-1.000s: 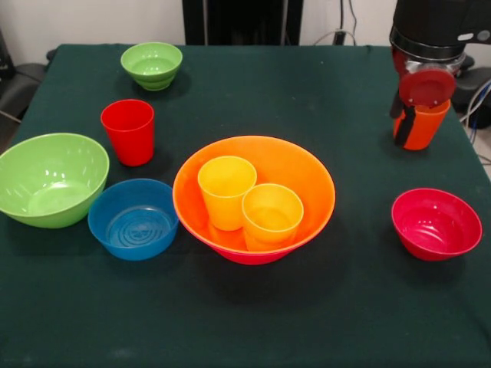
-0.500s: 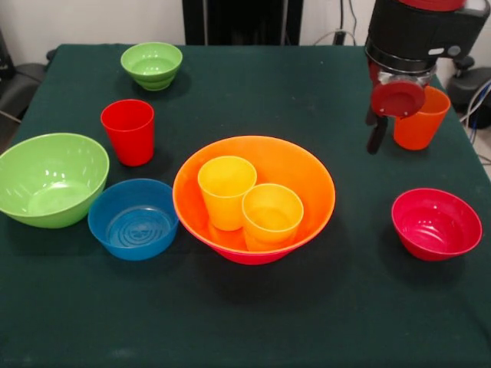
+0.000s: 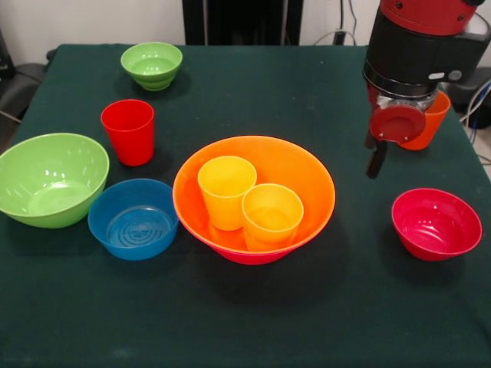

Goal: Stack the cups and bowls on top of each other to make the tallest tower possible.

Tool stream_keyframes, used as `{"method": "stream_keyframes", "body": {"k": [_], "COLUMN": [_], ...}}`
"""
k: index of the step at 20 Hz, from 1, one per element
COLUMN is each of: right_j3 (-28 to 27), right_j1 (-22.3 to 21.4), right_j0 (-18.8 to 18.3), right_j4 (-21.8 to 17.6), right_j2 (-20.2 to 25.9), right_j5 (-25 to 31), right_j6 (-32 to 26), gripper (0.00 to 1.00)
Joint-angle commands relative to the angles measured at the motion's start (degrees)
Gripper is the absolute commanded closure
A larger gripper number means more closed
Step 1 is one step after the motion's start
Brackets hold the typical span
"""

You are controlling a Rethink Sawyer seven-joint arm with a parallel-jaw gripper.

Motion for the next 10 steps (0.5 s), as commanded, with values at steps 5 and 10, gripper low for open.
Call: {"method": "stream_keyframes", "body": {"k": [5,10], "right_j3": [-8.00,-8.22], "right_j1": [2.62,0.82], "right_j0": [0.64,0.32], "right_j4": [3.50,3.95], "right_j2": [-2.07,-3.81], "right_j5": [12.88,15.69], "right_j6": [16.53,15.03], "gripper": [0.00,0.00]}}
